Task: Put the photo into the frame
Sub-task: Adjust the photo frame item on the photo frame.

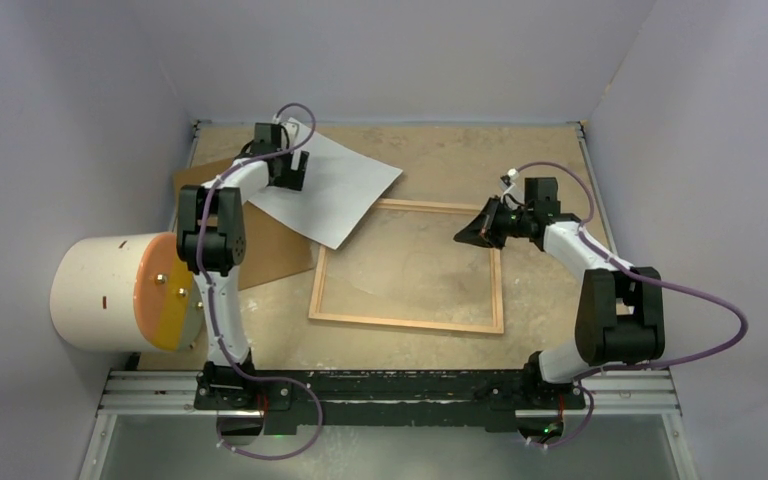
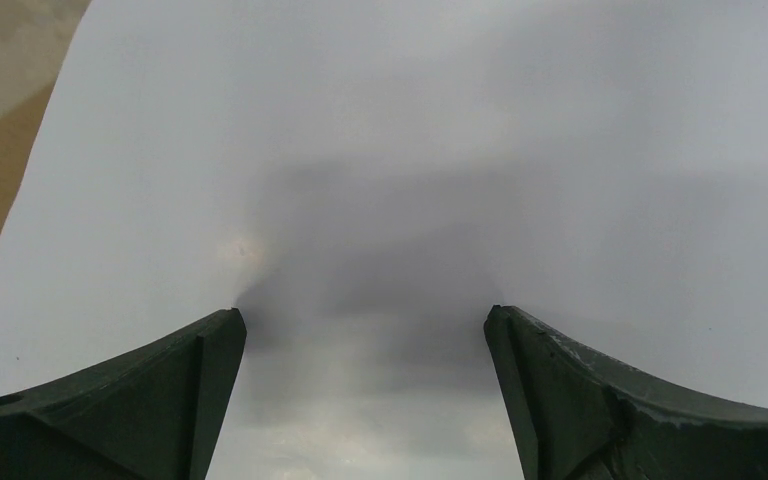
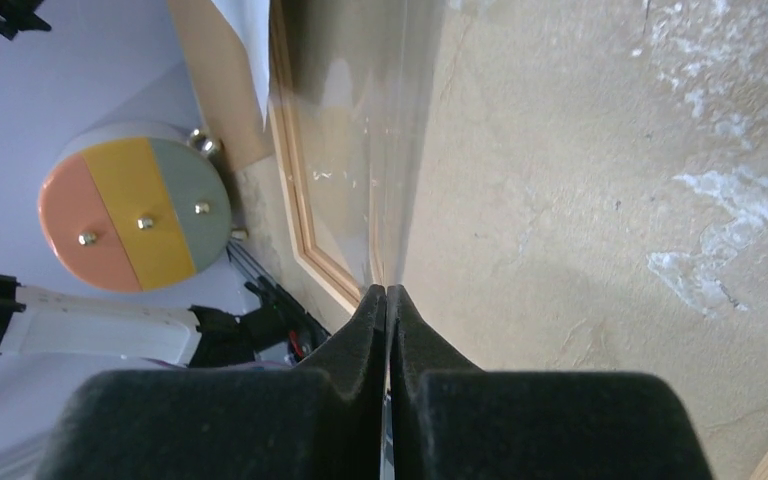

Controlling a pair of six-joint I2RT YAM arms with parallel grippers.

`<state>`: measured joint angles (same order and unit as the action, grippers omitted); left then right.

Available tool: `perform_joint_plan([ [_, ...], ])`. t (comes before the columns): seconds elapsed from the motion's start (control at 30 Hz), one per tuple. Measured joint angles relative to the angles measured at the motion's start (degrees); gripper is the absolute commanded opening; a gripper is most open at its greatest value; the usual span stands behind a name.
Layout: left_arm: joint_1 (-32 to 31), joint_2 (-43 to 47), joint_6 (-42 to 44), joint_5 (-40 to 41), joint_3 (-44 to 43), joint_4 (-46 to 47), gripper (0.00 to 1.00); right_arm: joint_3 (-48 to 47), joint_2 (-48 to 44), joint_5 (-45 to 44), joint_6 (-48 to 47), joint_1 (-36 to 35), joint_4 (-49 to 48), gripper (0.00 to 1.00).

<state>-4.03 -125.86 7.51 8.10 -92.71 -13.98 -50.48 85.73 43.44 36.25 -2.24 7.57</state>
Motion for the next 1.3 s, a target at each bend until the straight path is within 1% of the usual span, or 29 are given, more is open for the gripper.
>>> perform_joint_plan([
  [0.1, 0.7, 1.8, -1.1, -3.4, 1.3, -3.1, 0.99, 0.0, 0.0, 1.2, -2.0, 0.0, 2.5, 0.0],
  [0.23, 1.6, 5.9, 0.1, -6.7, 3.6, -10.0, 0.99, -0.2, 0.0, 2.0, -4.3, 0.0, 5.6, 0.0],
  [0.37, 2.3, 10.8, 4.1, -8.5, 5.3, -14.9, 1.0, -2.3, 0.0, 2.6, -6.7, 0.0, 9.5, 0.0],
  [0.47, 2.7, 16.4, 9.0, -12.3, 8.8, -16.6, 1.0, -4.4, -0.7, 2.3, -9.0, 0.0, 12.9, 0.0],
  [0.6, 1.0, 22.3, 15.6, -15.6, 13.9, -16.0, 1.0, -6.4, -2.2, 1.3, -11.5, 0.0, 16.2, 0.0],
  [0.67, -0.7, 22.6, 18.1, -16.1, 14.7, -15.0, 1.0, -7.1, -2.3, 0.1, -12.7, 0.0, 17.5, 0.0],
  [0.77, -3.3, 20.5, 22.0, -16.4, 14.4, -12.5, 1.0, -7.4, -2.3, -2.3, -14.5, 0.0, 19.8, 0.0],
  [0.97, -4.8, 10.8, 31.6, -20.9, 5.3, -12.1, 1.0, -7.3, -2.5, -5.3, -16.2, -0.2, 22.7, 0.0],
  [1.1, -6.3, 4.6, 36.7, -21.6, -4.2, -13.7, 1.0, -7.3, -2.5, -6.8, -16.8, -1.2, 23.3, 0.0],
  [1.23, -8.2, -2.7, 36.6, -20.8, -14.6, -13.9, 1.0, -7.2, -2.5, -7.9, -17.5, -2.4, 23.8, 0.0],
  [1.3, -8.8, -5.8, 35.6, -19.5, -17.8, -13.2, 1.0, -7.1, -2.5, -8.1, -17.9, -2.6, 24.1, 0.0],
])
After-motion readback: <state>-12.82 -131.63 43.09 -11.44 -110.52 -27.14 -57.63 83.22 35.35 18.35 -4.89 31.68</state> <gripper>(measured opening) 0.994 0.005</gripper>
